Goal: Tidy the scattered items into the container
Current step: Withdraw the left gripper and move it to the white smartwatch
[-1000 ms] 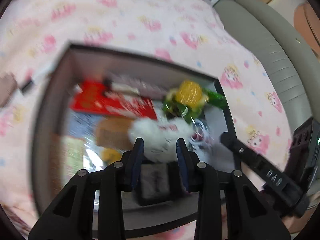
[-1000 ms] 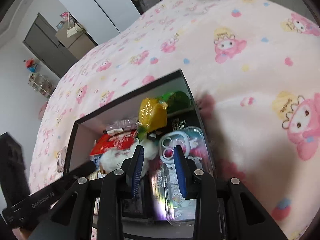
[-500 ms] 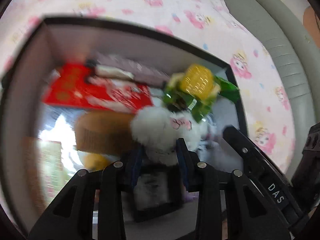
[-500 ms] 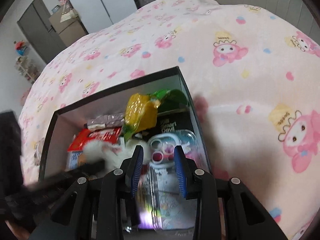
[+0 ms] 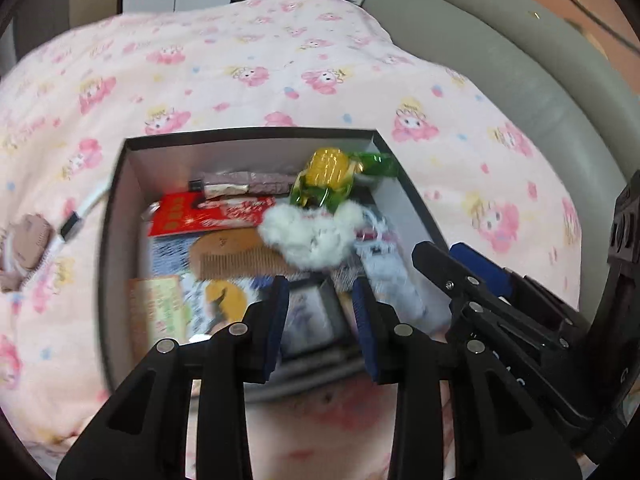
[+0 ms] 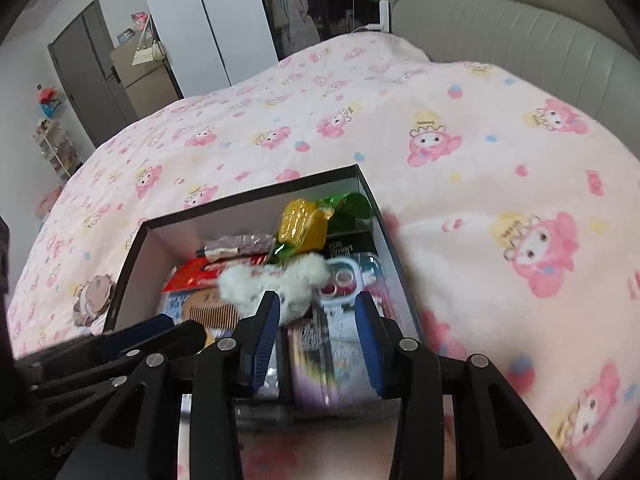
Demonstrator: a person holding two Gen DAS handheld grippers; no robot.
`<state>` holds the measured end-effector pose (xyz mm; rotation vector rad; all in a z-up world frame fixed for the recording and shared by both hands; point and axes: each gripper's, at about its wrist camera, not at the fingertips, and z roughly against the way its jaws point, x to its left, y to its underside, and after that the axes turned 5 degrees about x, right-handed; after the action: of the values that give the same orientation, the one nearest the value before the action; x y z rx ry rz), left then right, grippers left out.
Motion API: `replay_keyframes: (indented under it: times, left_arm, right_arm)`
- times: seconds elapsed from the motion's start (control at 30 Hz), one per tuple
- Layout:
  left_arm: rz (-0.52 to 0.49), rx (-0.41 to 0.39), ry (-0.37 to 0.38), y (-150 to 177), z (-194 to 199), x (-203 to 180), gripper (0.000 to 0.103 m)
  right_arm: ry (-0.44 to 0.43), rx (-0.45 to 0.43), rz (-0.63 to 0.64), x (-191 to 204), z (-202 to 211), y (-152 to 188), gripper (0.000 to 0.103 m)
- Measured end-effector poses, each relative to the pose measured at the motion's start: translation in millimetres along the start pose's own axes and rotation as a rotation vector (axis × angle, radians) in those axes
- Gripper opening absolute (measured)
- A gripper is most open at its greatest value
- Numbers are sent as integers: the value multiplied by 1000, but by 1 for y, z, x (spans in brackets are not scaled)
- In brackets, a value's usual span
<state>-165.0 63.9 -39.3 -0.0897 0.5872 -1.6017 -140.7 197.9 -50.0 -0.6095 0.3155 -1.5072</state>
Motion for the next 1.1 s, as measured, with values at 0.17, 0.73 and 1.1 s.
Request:
replay_keyframes:
  times: [0.17,0.73,1.1]
  left_arm:
    - [-1,19,28,30,35,20,32]
    - [396,-88,31,114,106,183,46]
    - [881,-112,111,55,45,323,53]
  right_arm:
    - [-64,-8,38,28,24,26,35]
    - [-334,173,307,198,-4,57,34]
    - [-319,316,342,269,-89,-3,42]
